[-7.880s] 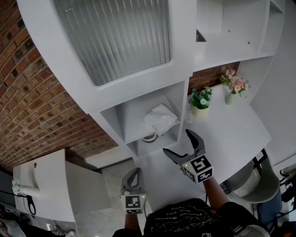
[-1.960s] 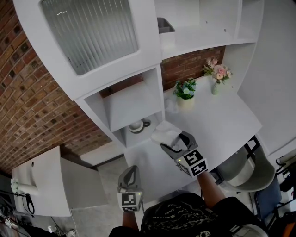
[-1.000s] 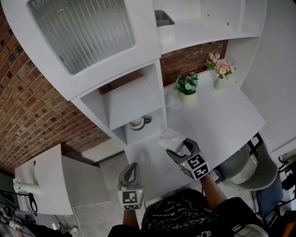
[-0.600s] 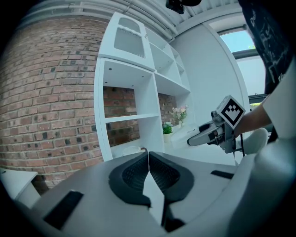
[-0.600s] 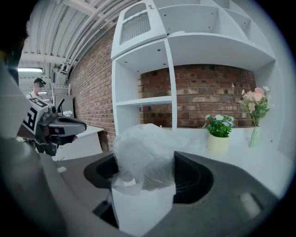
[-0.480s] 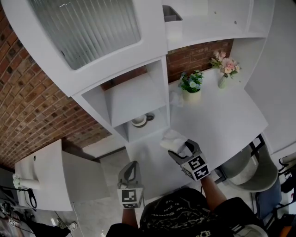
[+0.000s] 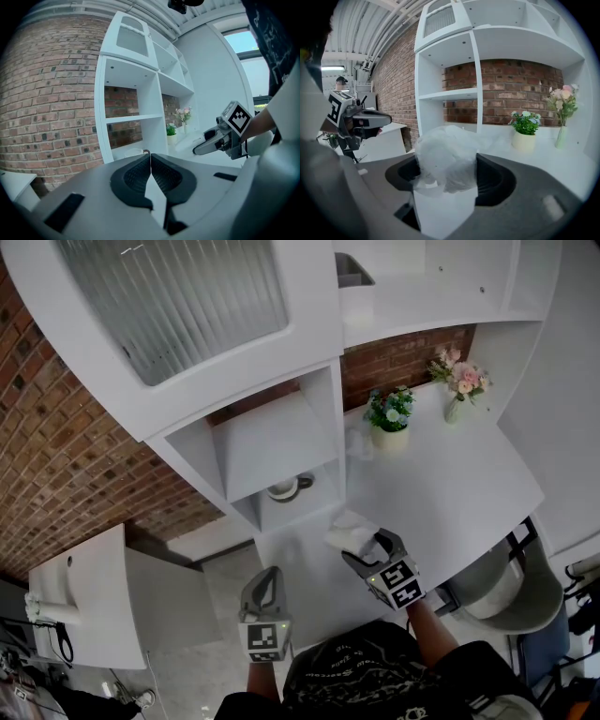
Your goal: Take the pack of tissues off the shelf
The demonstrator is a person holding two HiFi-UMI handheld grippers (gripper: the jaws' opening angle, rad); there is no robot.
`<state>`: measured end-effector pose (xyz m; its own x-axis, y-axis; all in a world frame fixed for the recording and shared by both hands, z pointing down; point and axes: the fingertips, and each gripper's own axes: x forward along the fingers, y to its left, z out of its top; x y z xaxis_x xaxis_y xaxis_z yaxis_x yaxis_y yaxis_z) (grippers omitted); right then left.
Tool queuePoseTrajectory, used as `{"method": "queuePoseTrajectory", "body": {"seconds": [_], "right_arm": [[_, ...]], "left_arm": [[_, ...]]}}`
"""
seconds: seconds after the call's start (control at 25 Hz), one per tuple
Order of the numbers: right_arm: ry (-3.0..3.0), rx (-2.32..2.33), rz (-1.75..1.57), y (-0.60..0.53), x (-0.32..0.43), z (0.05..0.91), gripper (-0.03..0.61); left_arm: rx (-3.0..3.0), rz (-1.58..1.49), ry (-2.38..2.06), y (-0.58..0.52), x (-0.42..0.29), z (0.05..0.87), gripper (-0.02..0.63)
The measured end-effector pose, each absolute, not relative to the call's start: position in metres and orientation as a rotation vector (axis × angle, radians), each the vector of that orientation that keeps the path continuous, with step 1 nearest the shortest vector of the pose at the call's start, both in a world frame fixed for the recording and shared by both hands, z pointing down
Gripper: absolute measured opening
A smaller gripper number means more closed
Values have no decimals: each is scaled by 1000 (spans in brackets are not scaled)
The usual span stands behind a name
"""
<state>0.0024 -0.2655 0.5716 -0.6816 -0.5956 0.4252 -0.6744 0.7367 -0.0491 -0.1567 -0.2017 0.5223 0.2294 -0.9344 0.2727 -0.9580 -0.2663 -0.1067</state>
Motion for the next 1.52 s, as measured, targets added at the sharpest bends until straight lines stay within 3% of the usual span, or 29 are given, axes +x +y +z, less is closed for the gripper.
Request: {"method": "queuePoseTrajectory", "body": {"seconds": [1.52], "right_arm": [[-2420,916,354,-259,8,635,307]], "left_arm": [[2369,462,-1848,-207,-159,530,9]]}}
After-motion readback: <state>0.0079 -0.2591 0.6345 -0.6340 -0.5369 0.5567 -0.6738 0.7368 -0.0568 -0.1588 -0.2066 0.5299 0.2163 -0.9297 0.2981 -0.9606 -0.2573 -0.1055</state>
